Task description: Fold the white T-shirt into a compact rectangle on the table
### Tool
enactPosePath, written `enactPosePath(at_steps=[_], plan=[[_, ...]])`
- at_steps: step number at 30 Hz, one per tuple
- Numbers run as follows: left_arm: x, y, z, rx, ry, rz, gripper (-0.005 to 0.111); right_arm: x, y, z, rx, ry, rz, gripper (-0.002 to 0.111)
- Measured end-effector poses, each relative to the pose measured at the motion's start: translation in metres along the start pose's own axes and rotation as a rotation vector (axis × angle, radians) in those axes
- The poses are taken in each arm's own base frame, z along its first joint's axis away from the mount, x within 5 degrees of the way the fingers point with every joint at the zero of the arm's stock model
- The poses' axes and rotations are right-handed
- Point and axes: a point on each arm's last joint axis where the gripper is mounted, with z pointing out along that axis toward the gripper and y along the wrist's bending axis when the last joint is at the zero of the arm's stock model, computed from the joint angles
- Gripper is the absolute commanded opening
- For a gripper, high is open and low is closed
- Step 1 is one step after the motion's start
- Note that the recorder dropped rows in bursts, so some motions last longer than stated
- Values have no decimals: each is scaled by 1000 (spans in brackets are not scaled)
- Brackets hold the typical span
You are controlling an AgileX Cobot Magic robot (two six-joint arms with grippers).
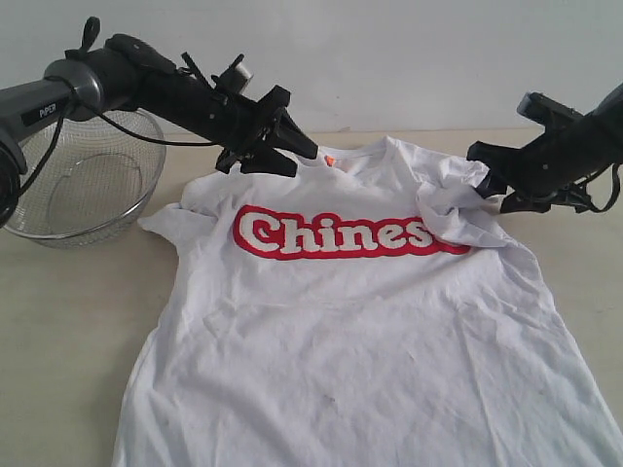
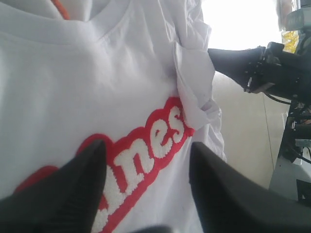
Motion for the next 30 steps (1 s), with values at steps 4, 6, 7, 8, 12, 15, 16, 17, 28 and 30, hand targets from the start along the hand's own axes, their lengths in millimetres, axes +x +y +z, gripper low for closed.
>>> enactPosePath(at_steps=[4,6,7,8,12,15,16,17,28,30], plan=[[0,0,0,0,0,0,50,0,2,0,-23,-3,32,41],[0,0,0,0,0,0,50,-1,2,0,-25,-6,36,40],[0,0,0,0,0,0,50,-1,2,0,-26,-6,38,40],[0,0,0,0,0,0,50,-1,3,0,-28,-7,42,38],[0,0,0,-2,1,1,50,-2,3,0,-38,-16,63,16],[0,0,0,-2,1,1,50,-2,4,0,-44,-22,79,0],[0,0,0,-2,1,1,50,-2,4,0,-45,-23,81,0],[0,0,0,-2,1,1,50,-2,4,0,-44,-25,81,0],[0,0,0,-2,1,1,50,-19,15,-8,-88,-63,67,0],[0,0,0,-2,1,1,50,-25,19,-11,-108,-70,63,0]])
